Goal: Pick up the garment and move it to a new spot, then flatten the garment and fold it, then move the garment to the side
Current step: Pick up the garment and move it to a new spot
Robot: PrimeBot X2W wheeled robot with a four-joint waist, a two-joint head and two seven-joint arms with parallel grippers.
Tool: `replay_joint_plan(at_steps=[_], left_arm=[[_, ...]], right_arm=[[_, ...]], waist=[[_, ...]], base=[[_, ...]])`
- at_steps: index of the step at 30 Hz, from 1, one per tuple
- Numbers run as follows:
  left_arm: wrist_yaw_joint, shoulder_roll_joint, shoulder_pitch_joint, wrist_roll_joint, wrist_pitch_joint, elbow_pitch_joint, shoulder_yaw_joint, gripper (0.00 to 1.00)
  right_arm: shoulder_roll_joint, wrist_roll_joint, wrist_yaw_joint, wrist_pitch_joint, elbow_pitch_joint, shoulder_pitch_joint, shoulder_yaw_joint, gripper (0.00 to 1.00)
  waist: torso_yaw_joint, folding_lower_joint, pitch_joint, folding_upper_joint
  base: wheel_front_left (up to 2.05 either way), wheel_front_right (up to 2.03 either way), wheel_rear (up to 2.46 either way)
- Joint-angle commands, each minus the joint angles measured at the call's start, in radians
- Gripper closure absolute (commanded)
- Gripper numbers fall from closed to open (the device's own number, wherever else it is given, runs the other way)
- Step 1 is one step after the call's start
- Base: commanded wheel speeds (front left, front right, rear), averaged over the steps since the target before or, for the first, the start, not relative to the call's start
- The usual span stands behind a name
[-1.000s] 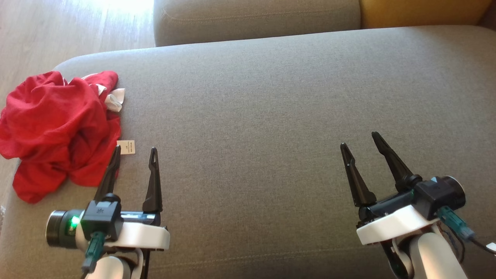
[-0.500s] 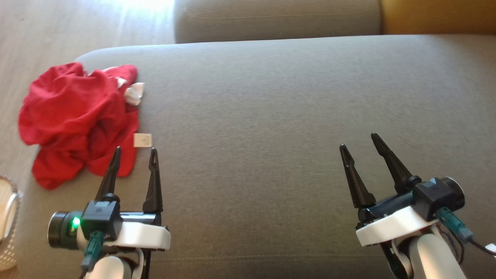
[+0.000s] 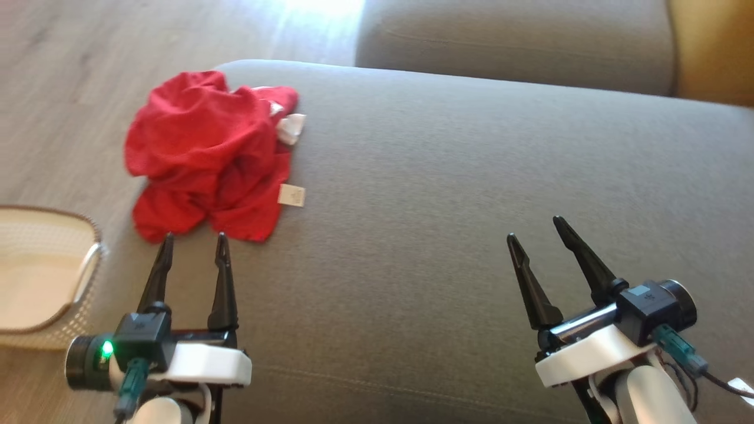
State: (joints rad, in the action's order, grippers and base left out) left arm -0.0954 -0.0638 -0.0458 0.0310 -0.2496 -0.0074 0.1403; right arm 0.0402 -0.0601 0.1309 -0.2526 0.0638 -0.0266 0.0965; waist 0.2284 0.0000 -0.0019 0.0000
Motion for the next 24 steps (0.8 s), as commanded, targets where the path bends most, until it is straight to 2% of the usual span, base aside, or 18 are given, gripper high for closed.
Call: replay_joint_plan(at_steps=[1, 9, 17, 21, 24], left_arm=[[0.005, 0.000, 0.020, 0.006, -0.012, -0.033, -0.043, 0.00], [0.016, 0.005, 0.016, 0.002, -0.012, -0.035, -0.052, 0.00], [0.017, 0.009, 0.029, 0.011, -0.012, -0.046, -0.074, 0.00], [0.033, 0.006, 0.077, 0.009, -0.012, -0.056, -0.089, 0.00], [0.069, -0.012, 0.165, 0.009, -0.012, -0.057, -0.104, 0.00]], right_arm=[[0.010, 0.002, 0.000, -0.009, -0.030, -0.010, 0.023, 0.00], [0.010, 0.000, 0.000, -0.009, -0.027, -0.004, 0.030, 0.00], [0.010, 0.006, 0.000, -0.009, -0.031, -0.013, 0.039, 0.00], [0.010, 0.019, 0.000, -0.009, -0.034, -0.021, 0.036, 0.00], [0.010, 0.042, 0.000, -0.009, -0.035, -0.036, 0.033, 0.00]], waist=[[0.042, 0.0000, -0.013, 0.0000], [0.113, 0.0000, -0.011, 0.0000], [0.137, 0.0000, 0.020, 0.0000], [0.139, 0.0000, 0.052, 0.0000], [0.136, 0.0000, 0.094, 0.0000]], base=[[0.00, 0.00, 0.00], [0.00, 0.00, 0.00], [0.00, 0.00, 0.00], [0.00, 0.00, 0.00], [0.00, 0.00, 0.00]])
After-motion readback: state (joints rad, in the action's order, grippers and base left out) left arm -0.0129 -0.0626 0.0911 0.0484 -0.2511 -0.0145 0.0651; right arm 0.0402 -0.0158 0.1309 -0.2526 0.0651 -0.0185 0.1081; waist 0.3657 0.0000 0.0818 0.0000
